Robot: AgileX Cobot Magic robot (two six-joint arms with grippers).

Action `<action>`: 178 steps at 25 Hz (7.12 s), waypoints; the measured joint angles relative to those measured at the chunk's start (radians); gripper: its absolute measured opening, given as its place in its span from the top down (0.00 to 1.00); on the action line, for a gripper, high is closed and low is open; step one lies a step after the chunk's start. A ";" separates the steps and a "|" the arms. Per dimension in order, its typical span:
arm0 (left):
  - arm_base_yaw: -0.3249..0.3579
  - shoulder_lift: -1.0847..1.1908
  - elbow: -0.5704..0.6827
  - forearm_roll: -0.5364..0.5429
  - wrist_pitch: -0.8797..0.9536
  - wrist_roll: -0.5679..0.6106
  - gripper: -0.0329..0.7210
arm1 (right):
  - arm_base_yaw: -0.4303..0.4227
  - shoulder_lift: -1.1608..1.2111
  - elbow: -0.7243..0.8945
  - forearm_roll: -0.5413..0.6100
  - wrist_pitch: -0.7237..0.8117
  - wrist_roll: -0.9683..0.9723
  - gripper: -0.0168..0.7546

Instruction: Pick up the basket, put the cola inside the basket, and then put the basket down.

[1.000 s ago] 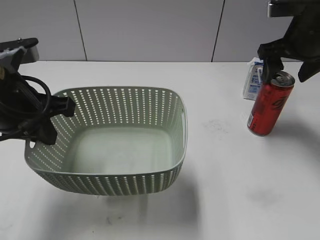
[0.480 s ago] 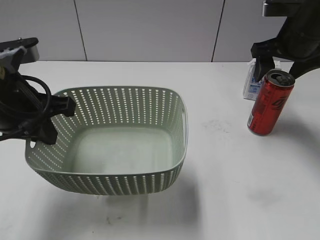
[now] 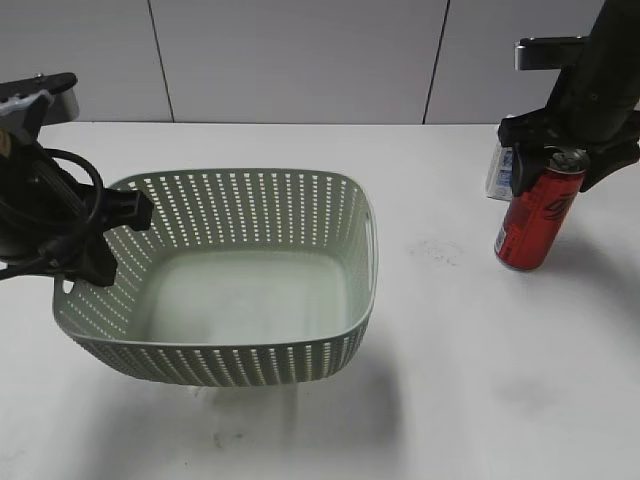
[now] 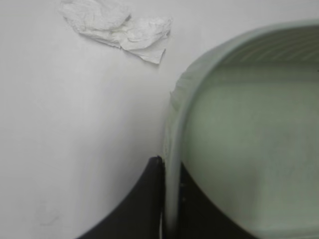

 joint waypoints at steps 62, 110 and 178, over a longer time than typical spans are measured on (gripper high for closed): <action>-0.074 0.188 -0.122 -0.007 0.003 0.000 0.96 | 0.453 -0.258 0.225 0.639 -0.218 -0.342 0.31; -0.014 0.403 -0.407 0.007 0.045 -0.009 0.96 | -0.193 -0.648 0.385 0.177 0.123 -0.241 0.21; 0.559 -0.303 -0.054 0.043 0.309 0.510 0.17 | -0.193 -1.907 1.090 0.181 -0.064 -0.301 0.21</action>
